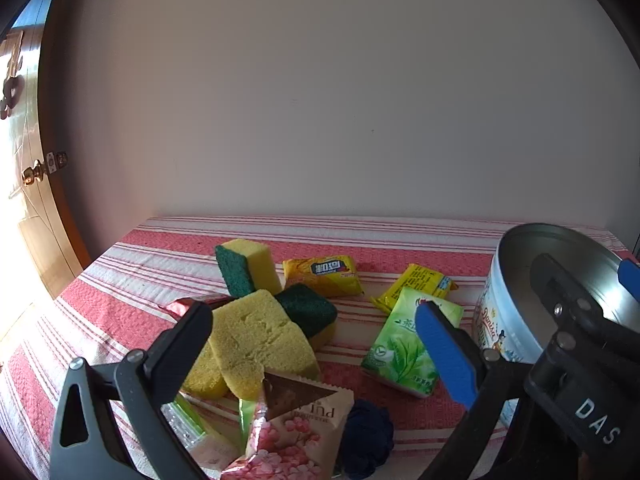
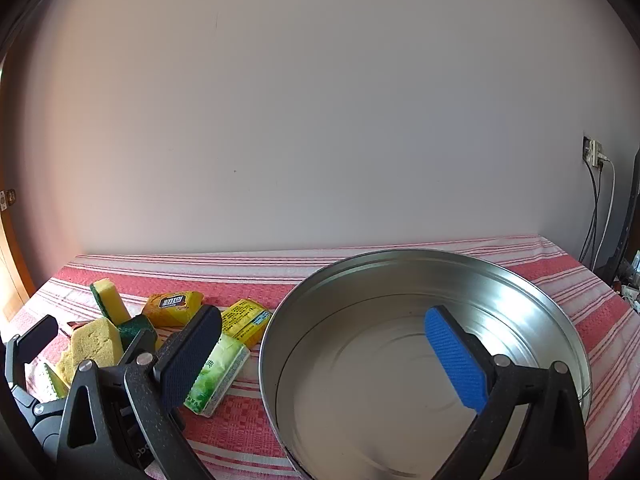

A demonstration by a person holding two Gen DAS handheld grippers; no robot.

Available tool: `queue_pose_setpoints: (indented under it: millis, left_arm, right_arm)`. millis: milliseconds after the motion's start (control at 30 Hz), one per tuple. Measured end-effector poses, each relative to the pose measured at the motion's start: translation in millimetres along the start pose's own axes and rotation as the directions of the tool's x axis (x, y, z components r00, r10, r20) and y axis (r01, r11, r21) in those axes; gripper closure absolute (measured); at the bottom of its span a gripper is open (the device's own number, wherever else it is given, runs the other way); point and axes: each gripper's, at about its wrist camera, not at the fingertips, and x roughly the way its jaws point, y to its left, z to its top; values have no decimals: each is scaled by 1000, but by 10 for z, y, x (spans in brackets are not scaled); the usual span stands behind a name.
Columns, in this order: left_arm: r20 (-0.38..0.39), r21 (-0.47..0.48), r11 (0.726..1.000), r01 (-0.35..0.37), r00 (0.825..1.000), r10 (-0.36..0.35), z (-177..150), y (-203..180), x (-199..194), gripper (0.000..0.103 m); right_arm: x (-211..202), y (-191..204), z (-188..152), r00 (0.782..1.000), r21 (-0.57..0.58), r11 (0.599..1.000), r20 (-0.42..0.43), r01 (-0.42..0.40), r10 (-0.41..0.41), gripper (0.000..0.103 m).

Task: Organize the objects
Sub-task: 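Move both tools toward the pile of sponges and packets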

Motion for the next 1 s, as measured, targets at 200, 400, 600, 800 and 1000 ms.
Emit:
queue_pose_setpoints:
  millis: [200,400,600,800,1000]
  left_arm:
    - [-12,-11,1000,-3,1000,3,-22,35,19,1]
    - [10,0,1000,-12,1000,12,-37,16,-24,1]
    - [5,-38,999,6,1000,-6,-19,129,17,1]
    - [-6,-55,998,37,999,-38,-21,260,-60,1]
    - [-48,-36,999,7,999,-9,-98,601,-206,0]
  right_arm:
    - [66,-48,-16,999,15,1000,-42,-7,7,0]
    - [-25,-92,4,999,20,1000,-40,-14,15,0]
    - [-77,-66,31,999,33,999,-34,-20,21,0]
    - [-147,-133,70,998,70,996,-16,-62,64,0]
    - [-203,-66,45,992,53,991,-27,-119,121,1]
